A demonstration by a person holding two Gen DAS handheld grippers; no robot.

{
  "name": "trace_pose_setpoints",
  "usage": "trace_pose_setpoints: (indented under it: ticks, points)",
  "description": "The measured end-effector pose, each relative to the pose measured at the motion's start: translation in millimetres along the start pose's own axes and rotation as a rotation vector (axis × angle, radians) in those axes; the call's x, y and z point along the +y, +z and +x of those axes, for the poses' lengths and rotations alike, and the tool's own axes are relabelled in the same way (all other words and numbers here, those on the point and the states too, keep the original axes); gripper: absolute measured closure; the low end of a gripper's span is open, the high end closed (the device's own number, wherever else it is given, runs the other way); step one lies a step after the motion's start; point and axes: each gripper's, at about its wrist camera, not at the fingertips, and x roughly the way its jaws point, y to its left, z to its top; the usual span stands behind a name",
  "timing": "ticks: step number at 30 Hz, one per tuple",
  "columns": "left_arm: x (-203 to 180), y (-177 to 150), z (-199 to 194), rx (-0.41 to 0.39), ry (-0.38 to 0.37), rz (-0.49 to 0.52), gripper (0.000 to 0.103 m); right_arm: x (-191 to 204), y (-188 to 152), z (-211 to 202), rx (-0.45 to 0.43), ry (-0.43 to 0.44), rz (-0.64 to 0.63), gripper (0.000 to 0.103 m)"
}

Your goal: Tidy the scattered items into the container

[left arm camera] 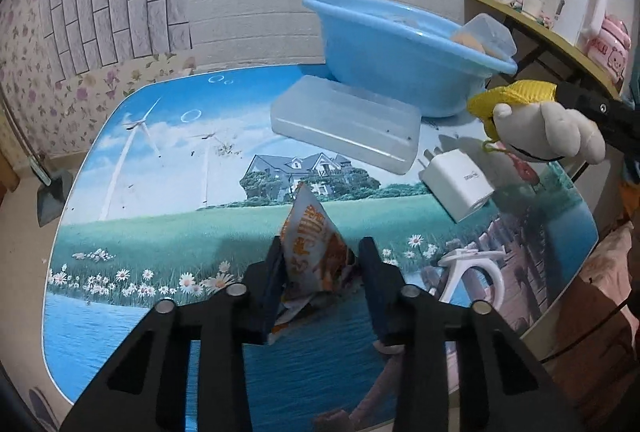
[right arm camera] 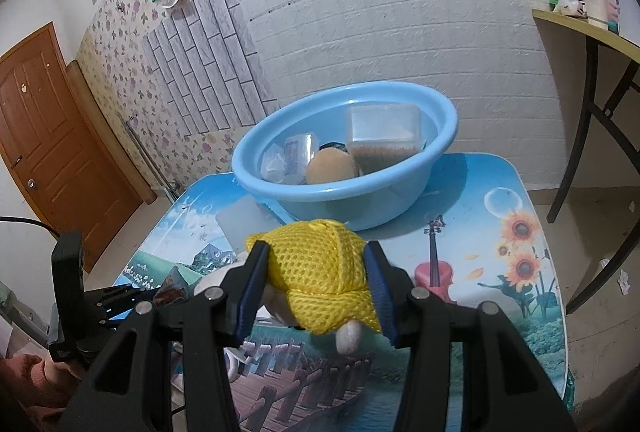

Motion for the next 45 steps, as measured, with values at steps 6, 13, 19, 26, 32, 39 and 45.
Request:
trace_pose_setpoints:
  ticks: [6,13,19,26,32,39,45]
  points:
    - [-3,15,-15,-0.04,-0.04,-0.002,0.072,2,5,-9,-0.04,0.018,0.005,0.056]
    - [-16,55,-35,-0.129,-0.069,0.016,0.072,3,25,-21,-0.106,0.034,-0.006,0.058]
    - [-31,89,-22,-0.154,-0.092,0.036,0.072,-5,45,-12,-0.133,0.035,-0.005,0.079]
    - [-44,105,-7,-0.142,-0.107,0.059,0.072,-23,37,14,-0.046,0.061,0.019,0.078]
    - [-36,98,0,-0.108,-0.098,0.043,0.072,-37,15,9,-0.016,-0.027,-0.012,0.019]
    - [-38,94,-3,-0.106,-0.092,0.044,0.072,-43,-3,43,0.13,-0.019,-0.009,0.017]
    - [-37,95,-11,-0.12,-0.084,0.04,0.072,-43,-15,62,0.188,0.032,-0.019,0.033]
